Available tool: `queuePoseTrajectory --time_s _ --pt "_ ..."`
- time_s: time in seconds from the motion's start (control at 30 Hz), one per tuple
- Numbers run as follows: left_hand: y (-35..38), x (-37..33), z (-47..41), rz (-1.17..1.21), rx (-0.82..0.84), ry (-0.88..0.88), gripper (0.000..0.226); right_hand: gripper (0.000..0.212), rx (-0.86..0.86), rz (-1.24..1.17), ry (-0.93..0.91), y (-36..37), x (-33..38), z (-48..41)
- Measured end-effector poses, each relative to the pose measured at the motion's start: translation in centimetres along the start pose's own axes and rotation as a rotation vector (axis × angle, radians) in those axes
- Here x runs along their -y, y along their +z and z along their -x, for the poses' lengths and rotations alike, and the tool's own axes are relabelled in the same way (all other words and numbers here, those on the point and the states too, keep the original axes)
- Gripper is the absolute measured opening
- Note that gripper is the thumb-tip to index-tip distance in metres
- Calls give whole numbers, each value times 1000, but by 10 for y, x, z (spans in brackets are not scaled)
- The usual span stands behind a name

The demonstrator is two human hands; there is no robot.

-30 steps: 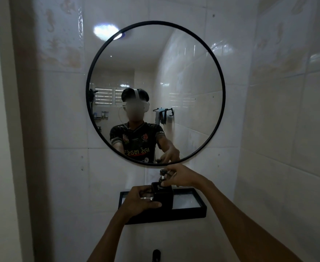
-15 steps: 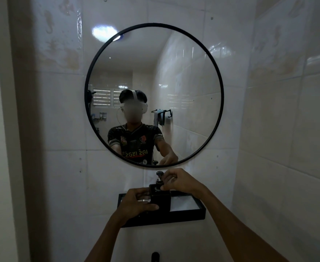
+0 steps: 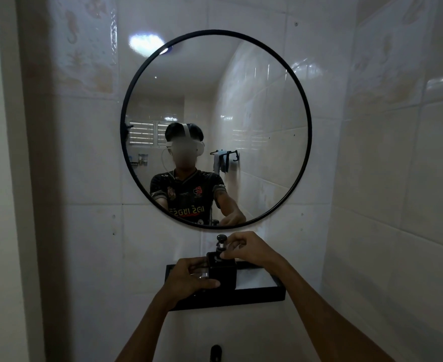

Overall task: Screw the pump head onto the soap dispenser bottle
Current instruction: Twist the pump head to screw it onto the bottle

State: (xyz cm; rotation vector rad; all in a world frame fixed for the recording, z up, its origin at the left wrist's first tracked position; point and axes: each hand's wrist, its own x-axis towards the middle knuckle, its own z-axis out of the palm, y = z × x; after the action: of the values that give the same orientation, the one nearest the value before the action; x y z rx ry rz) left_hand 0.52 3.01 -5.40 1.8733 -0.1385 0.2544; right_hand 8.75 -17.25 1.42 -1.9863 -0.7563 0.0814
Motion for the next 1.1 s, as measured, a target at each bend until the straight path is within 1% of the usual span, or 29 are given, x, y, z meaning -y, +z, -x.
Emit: queuePoseTrajectory --time_s 0.1,0.3,0.4,0.5,0.53,0.63,0.77,0.83,0.9,0.97,1.1 --pt "0 0 1 5 -17 -14 60 27 23 -48 20 -2 2 1" --pt "-2 -3 1 -28 -8 -19 55 26 79 -9 -1 2 13 -2" --pt "-3 -4 2 -25 -9 -23 57 19 45 -33 -22 7 7 -3" --pt "-2 -4 1 -40 -12 -16 62 31 16 -38 -18 8 1 -4" --pt "-1 -4 1 -46 -10 -15 62 31 19 -44 -13 8 0 -4" --pt "-2 -4 2 -61 -9 -20 57 22 33 -52 -2 6 1 -4" --pt "-2 -5 2 -54 -13 -15 57 19 15 11 -28 4 2 -6" --pt "-1 -4 2 -56 -11 -10 57 25 -9 42 -20 4 0 -5" --pt "-1 -3 1 -54 -6 -12 58 30 -25 23 -6 4 -4 -5" --pt "-2 -3 0 -50 -1 -17 59 27 -30 12 11 4 -5 -6" --pt "-4 -4 -3 -46 8 -15 61 14 -43 61 -5 5 -5 -4"
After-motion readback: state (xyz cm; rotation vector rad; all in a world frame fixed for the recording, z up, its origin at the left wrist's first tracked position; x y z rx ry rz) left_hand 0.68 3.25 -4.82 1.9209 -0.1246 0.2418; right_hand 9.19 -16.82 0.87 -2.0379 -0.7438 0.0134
